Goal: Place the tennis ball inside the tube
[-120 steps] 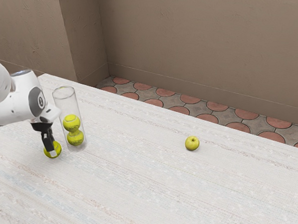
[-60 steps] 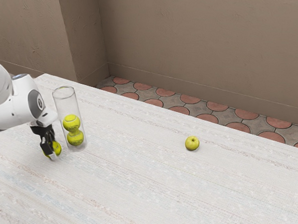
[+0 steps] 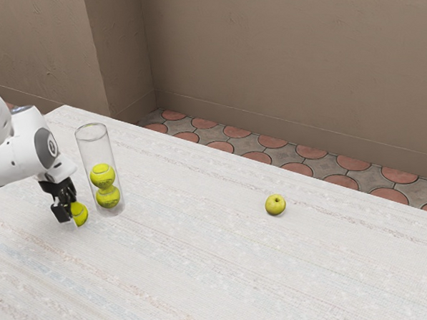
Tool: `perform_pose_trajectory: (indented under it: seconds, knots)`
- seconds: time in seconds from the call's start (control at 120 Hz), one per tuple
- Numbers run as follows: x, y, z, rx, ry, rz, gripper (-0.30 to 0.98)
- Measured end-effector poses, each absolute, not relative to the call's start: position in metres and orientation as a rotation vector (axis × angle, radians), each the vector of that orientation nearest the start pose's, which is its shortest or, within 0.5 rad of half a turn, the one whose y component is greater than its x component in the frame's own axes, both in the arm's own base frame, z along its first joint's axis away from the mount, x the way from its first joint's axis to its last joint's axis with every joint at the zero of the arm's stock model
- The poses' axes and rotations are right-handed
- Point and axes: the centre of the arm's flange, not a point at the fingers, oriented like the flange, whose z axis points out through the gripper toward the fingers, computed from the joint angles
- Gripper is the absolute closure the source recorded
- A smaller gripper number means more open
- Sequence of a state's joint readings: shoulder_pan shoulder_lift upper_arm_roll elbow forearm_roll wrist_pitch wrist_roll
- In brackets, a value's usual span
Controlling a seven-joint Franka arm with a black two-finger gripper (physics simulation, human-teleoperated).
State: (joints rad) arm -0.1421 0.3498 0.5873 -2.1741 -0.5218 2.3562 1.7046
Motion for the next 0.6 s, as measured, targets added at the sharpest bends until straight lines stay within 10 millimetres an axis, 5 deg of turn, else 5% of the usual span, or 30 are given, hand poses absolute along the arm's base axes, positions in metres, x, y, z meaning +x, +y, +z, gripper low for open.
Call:
perform_pose_trajectory:
  seconds: [0.133, 0.233, 0.408, 0.6]
  knots:
    - [0.499, 0.235, 0.27, -2.933, 1.417, -0.243, 0.35]
    - [0.48, 0.259, 0.3, -2.925, 1.372, -0.298, 0.38]
    - [0.488, 0.287, 0.405, -2.781, 1.426, -0.333, 0.41]
    - [0.515, 0.278, 0.522, -2.787, 1.351, -0.321, 0.45]
